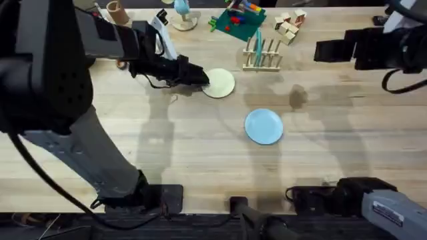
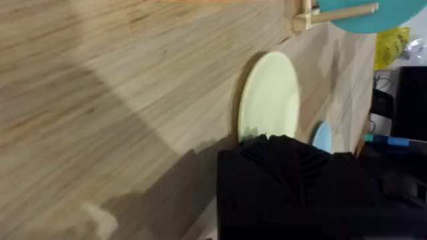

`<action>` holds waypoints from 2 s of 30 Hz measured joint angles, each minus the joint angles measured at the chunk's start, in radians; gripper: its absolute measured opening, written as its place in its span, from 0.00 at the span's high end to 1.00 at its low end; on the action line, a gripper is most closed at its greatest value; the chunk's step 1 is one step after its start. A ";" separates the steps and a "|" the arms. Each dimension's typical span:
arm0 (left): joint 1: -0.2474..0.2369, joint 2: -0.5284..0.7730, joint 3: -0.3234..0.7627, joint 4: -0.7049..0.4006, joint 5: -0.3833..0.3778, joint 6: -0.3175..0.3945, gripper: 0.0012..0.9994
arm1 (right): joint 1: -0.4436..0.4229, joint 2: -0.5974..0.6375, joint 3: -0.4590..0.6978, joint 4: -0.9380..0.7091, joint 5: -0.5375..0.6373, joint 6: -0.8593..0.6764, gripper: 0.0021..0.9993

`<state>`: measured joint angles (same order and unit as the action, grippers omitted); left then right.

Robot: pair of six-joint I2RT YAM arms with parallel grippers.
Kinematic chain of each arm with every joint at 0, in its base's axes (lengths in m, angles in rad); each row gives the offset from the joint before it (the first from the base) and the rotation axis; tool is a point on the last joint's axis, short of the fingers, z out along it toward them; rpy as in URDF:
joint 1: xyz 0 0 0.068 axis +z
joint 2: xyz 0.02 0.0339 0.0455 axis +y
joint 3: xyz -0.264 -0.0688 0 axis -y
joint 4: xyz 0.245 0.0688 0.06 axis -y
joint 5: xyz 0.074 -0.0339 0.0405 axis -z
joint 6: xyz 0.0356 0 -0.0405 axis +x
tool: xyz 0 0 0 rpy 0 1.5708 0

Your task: Pick up the plates from the table one by one and place each into a slot on the dish rack.

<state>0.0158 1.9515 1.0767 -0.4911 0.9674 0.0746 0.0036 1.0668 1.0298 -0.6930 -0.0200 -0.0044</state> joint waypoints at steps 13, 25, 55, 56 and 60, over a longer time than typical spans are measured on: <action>0.005 0.066 0.024 0.023 0.069 0.000 0.96 | 0.000 0.000 0.000 -0.045 0.000 0.000 0.00; 0.005 0.066 0.024 0.023 0.069 0.001 0.96 | 0.000 0.000 0.000 -0.045 -0.012 0.016 0.00; 0.002 0.066 0.032 0.012 0.045 -0.003 0.96 | 0.247 0.318 0.002 0.154 -0.335 0.392 0.01; 0.002 0.066 0.032 0.013 0.045 -0.003 0.96 | 0.253 0.335 0.002 0.165 -0.336 0.404 0.01; 0.002 0.066 0.032 0.012 0.044 -0.003 0.96 | 0.274 0.408 0.002 0.210 -0.336 0.451 0.01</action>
<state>0.0174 2.0178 1.1091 -0.4793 1.0110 0.0715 0.2776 1.4750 1.0317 -0.4827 -0.3563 0.4470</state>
